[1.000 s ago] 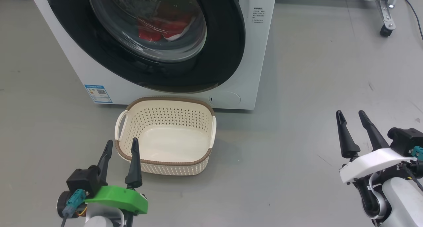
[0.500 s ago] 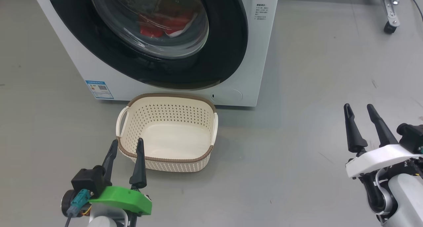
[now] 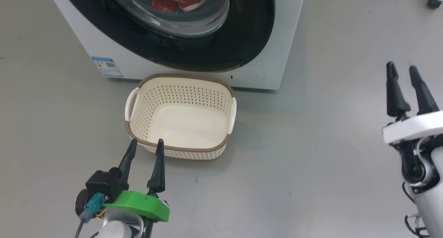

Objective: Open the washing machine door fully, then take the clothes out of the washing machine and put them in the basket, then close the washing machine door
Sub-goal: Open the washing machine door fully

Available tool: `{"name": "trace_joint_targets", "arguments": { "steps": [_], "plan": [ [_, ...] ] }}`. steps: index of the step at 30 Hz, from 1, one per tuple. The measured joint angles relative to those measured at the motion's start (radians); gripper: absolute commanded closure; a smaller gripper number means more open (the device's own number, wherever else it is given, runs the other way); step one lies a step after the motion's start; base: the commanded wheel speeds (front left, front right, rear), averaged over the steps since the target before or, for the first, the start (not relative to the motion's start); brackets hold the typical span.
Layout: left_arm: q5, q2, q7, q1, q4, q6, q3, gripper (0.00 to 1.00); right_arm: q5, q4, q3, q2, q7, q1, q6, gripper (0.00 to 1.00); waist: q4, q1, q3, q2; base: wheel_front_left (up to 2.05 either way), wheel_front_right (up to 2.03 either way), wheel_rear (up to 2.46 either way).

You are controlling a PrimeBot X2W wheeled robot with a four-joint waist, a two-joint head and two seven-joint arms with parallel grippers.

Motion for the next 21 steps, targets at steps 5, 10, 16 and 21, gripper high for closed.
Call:
{"name": "trace_joint_targets", "arguments": {
  "steps": [5, 10, 16, 21],
  "plan": [
    [-0.018, 0.000, 0.000, -0.039, -0.007, -0.008, -0.023, 0.00, 0.085, -0.003, -0.036, 0.004, 0.051, -0.068, 0.006, 1.00, 0.024, 0.0000, 0.044, 0.0000, 0.00, 0.00, 0.00],
    [-0.022, 0.000, 0.000, -0.063, -0.011, -0.008, -0.040, 0.00, 0.146, -0.005, -0.064, 0.003, 0.103, -0.161, 0.009, 1.00, 0.052, 0.0000, 0.087, 0.0000, 0.00, 0.00, 0.00],
    [-0.032, 0.000, 0.000, -0.100, -0.018, -0.008, -0.065, 0.00, 0.268, 0.004, -0.104, 0.021, 0.190, -0.261, 0.007, 1.00, 0.085, 0.0000, 0.138, 0.0000, 0.00, 0.00, 0.00],
    [-0.039, -0.001, 0.000, -0.128, -0.026, -0.008, -0.075, 0.00, 0.327, 0.035, -0.136, 0.013, 0.256, -0.342, -0.016, 1.00, 0.117, 0.0000, 0.175, 0.0000, 0.00, 0.00, 0.00]
  ]
}}
